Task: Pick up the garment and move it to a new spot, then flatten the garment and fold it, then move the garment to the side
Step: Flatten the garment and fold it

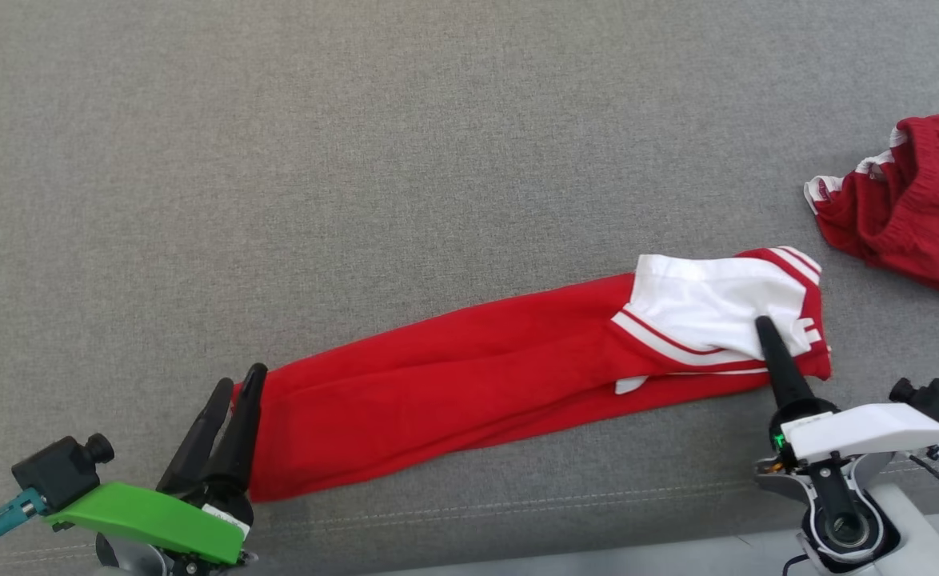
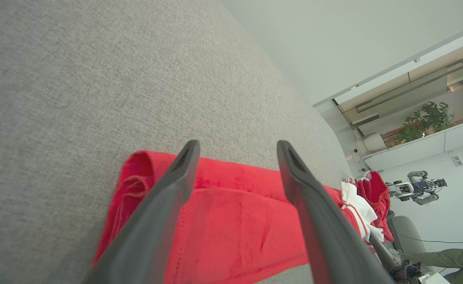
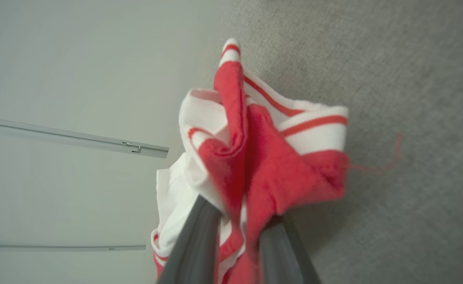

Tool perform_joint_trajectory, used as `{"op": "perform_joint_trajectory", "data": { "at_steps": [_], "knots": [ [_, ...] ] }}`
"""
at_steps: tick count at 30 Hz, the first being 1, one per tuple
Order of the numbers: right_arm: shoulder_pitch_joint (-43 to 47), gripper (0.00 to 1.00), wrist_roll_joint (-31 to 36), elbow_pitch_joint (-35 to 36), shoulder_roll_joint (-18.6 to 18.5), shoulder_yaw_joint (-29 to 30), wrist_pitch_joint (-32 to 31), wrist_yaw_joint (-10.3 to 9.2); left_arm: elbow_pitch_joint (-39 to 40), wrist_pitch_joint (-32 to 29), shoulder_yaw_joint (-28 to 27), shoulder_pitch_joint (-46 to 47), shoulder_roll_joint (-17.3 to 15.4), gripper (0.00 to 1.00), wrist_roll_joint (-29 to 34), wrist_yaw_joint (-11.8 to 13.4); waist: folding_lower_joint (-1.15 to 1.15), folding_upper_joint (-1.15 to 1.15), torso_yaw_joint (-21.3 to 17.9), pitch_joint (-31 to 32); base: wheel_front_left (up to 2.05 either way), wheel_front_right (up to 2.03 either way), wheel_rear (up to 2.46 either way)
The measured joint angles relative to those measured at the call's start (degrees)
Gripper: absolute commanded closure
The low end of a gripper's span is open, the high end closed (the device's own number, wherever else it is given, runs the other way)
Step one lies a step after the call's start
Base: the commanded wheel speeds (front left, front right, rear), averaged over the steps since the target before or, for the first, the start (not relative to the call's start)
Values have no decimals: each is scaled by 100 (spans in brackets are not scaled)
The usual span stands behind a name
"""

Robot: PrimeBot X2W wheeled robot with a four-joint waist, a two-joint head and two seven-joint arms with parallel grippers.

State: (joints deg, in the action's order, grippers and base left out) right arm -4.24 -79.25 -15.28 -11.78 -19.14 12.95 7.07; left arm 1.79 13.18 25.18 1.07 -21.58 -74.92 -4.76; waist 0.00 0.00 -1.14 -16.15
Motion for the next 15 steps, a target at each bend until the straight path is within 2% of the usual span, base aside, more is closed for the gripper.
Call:
{"op": "perform_joint_trajectory", "data": {
  "at_steps": [7, 12, 15],
  "knots": [
    [0, 100, 573, -110, -490, 431, 116, 0, -118, 57, 58, 2, -112, 0, 680, 157, 0, 0, 53, 160, 0, 0, 0],
    [1, 100, 1631, -279, -968, 495, 133, -15, -168, 75, 75, 2, -127, 0, 1123, 287, 0, 0, 101, 321, 0, 0, 0],
    [-1, 100, 2504, -241, -1178, 542, 133, -190, -201, 76, 96, 1, -147, 0, 1385, 364, 0, 0, 135, 432, 0, 0, 0]
  ]
}}
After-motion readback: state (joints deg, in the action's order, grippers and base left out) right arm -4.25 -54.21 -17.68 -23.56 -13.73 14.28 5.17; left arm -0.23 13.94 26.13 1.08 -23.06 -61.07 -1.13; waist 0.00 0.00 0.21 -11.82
